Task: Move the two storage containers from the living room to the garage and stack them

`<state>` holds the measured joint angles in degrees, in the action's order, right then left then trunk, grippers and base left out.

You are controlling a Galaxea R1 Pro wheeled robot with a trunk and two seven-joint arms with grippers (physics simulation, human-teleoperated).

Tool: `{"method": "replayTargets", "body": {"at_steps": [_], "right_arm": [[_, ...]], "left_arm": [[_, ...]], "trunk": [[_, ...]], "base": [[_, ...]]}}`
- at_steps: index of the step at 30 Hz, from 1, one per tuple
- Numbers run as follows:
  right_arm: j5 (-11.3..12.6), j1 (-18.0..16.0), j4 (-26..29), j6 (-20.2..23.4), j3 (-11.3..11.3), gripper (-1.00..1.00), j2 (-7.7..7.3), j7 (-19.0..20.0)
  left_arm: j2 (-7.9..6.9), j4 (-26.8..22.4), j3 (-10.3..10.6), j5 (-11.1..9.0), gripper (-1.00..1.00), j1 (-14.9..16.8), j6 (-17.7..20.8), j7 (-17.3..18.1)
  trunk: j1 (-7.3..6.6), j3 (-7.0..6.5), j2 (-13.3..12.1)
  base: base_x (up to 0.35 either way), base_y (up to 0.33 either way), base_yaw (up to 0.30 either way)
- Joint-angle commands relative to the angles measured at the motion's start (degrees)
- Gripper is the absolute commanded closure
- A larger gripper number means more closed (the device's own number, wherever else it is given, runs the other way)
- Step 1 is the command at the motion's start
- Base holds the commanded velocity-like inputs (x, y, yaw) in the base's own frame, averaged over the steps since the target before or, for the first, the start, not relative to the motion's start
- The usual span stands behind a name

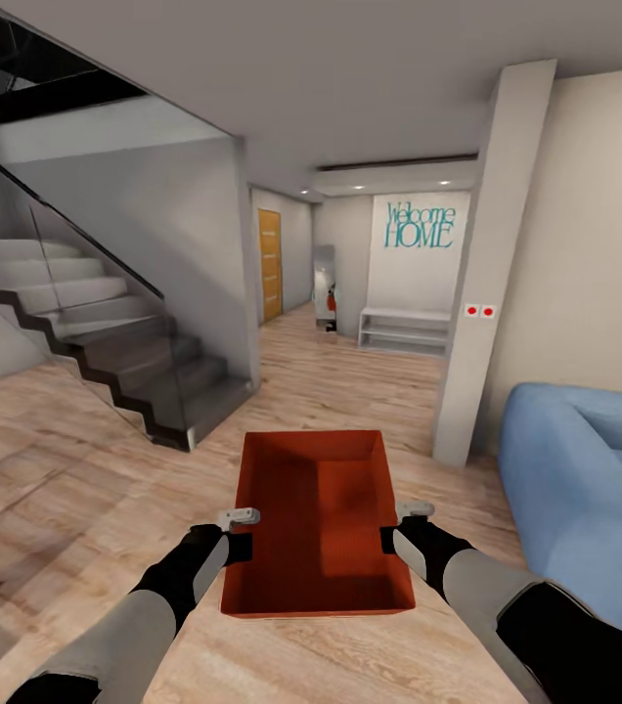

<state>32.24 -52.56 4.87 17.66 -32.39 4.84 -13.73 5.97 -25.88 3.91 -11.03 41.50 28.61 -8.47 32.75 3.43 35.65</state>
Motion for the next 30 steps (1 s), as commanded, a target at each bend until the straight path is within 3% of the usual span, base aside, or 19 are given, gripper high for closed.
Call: {"method": "replayTargets", "body": {"at_steps": [1, 9, 30], "right_arm": [[-0.92, -0.08, 0.23, 0.36, -1.36, 1.0, 0.0, -0.51], [-0.86, -0.08, 0.23, 0.36, -1.36, 1.0, 0.0, -0.51], [-0.86, -0.08, 0.23, 0.35, -1.36, 1.0, 0.0, -0.51]], "left_arm": [[-0.08, 0.04, 0.66, 1.27, 1.0, -0.01, 0.57, -0.84], [-0.08, 0.04, 0.66, 1.27, 1.0, -0.01, 0.57, -0.84], [-0.08, 0.02, 0.66, 1.27, 1.0, -0.01, 0.57, -0.9]], "trunk": [[0.05, 0.1, 0.09], [0.05, 0.24, 0.09], [0.05, 0.26, 0.09]], "base": [[0.323, 0.0, -0.275], [0.323, 0.0, -0.225], [0.322, 0.0, -0.008]]}}
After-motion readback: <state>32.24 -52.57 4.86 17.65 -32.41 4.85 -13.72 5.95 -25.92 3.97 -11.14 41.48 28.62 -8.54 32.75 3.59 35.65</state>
